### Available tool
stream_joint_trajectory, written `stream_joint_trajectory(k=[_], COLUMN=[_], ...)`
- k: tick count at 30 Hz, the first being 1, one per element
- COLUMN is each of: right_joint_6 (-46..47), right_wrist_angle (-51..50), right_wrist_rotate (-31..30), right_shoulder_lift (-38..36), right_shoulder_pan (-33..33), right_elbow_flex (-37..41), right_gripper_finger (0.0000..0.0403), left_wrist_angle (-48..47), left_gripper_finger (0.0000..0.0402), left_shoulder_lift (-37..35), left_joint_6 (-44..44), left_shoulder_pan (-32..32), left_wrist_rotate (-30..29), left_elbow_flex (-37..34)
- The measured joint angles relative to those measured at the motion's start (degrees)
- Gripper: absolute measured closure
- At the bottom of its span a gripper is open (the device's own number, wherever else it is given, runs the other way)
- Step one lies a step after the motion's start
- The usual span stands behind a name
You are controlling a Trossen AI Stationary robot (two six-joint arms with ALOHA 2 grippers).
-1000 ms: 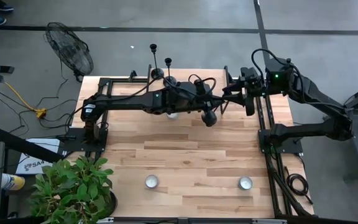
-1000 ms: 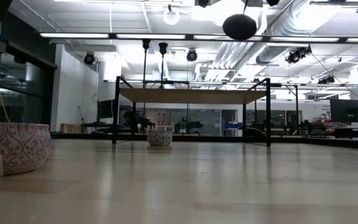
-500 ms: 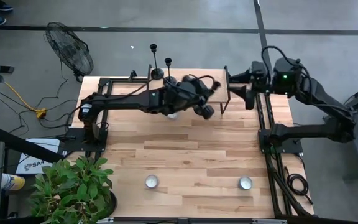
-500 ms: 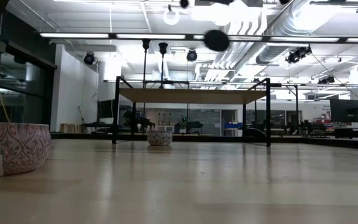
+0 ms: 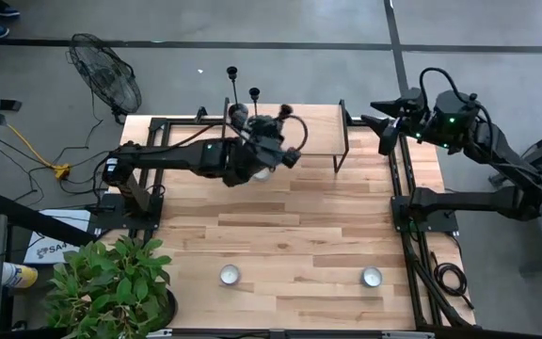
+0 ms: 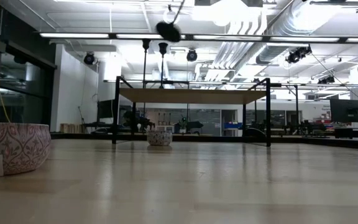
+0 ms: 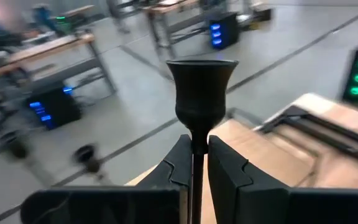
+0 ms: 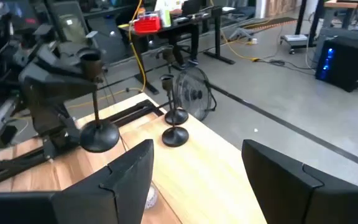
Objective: Pick & Place candle stick holders
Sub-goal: Put the black candle holder on the shelf
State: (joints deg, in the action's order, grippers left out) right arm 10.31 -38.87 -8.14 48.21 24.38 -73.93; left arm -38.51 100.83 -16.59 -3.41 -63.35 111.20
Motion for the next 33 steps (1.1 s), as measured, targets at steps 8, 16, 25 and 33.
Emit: stream_joint_trajectory(k=[8,16,25,33], right_joint_6=[0.17,-0.07,-0.27,-0.29], right_wrist_angle=[-2.07,-2.48,-2.5,-2.93], right_wrist_rotate=[-0.24,-0.05,0.11,0.13], right_shoulder_lift=[-0.27,-0.27,-0.25,-0.25], right_shoulder_pan=[-0.02,-0.04,-0.06,-0.07], right_elbow_flex=[0.0,0.02,0.07,0.07], right_gripper_finger=[0.0162,0.0162,0.0163,0.0162], left_wrist_angle=[-8.53,-5.82,17.99,34.49], left_gripper_finger=[0.0382,0.0382,0.0382,0.038], left_shoulder_lift=[-4.31,-12.43,-19.16,-18.38], left_joint_6=[-15.02,-29.57,-23.24,-7.47], left_shoulder_pan=[-2.86,-3.89,-3.75,-2.33], left_wrist_rotate=[-5.04,-10.41,-11.33,-12.09], left_elbow_flex=[-7.33,-23.73,-40.98,-43.99])
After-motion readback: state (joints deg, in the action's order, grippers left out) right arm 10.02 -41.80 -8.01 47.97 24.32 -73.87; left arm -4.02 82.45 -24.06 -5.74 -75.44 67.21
